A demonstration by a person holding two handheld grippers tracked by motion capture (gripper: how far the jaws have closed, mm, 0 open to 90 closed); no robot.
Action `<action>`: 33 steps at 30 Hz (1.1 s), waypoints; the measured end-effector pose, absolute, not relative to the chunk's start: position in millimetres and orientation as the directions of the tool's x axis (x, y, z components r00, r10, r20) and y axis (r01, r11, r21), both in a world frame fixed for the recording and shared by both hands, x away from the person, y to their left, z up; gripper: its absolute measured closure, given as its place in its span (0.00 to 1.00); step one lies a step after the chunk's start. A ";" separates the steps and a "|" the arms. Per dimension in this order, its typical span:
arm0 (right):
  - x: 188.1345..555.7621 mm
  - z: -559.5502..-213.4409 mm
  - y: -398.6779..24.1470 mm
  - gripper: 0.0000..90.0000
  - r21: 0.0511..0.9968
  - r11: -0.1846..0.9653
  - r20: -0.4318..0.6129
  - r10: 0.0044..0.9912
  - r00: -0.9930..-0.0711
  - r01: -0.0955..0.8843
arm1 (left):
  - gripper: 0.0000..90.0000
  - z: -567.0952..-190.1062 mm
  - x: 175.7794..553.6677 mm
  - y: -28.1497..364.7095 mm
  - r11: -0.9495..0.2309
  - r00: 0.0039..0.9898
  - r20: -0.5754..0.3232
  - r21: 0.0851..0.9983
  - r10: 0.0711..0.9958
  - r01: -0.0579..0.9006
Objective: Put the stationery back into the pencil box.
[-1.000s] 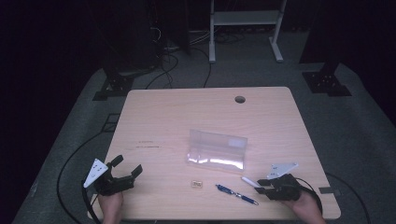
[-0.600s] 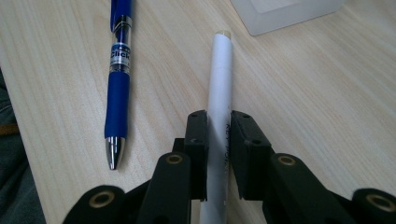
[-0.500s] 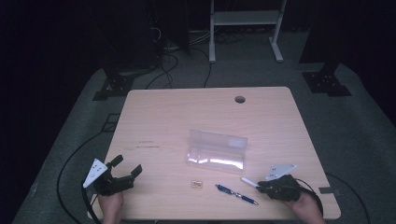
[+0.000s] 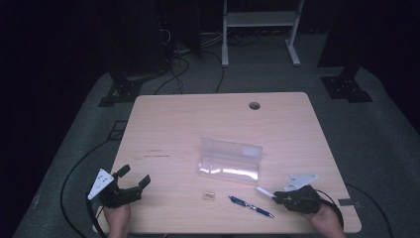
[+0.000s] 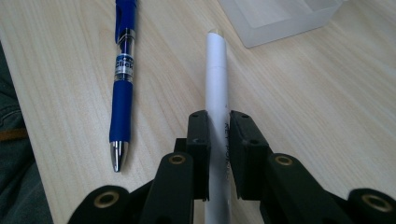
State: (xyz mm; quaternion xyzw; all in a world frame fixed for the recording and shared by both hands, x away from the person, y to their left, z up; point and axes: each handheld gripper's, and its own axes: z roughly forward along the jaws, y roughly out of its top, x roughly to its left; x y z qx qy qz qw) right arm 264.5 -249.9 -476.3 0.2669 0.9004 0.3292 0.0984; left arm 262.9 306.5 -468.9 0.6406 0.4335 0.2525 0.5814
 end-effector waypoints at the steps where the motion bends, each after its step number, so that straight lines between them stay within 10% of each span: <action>1: 264.6 -475.8 -250.7 0.87 0.648 0.638 -0.002 0.547 -0.837 0.416 | 0.01 -468.9 263.0 306.5 0.052 0.497 -0.181 0.964 0.849 0.263; 33: 282.6 -453.1 -245.3 0.87 0.698 0.586 0.055 0.529 -0.847 0.412 | 0.01 -470.5 262.3 305.7 0.047 0.492 -0.179 0.962 0.852 0.269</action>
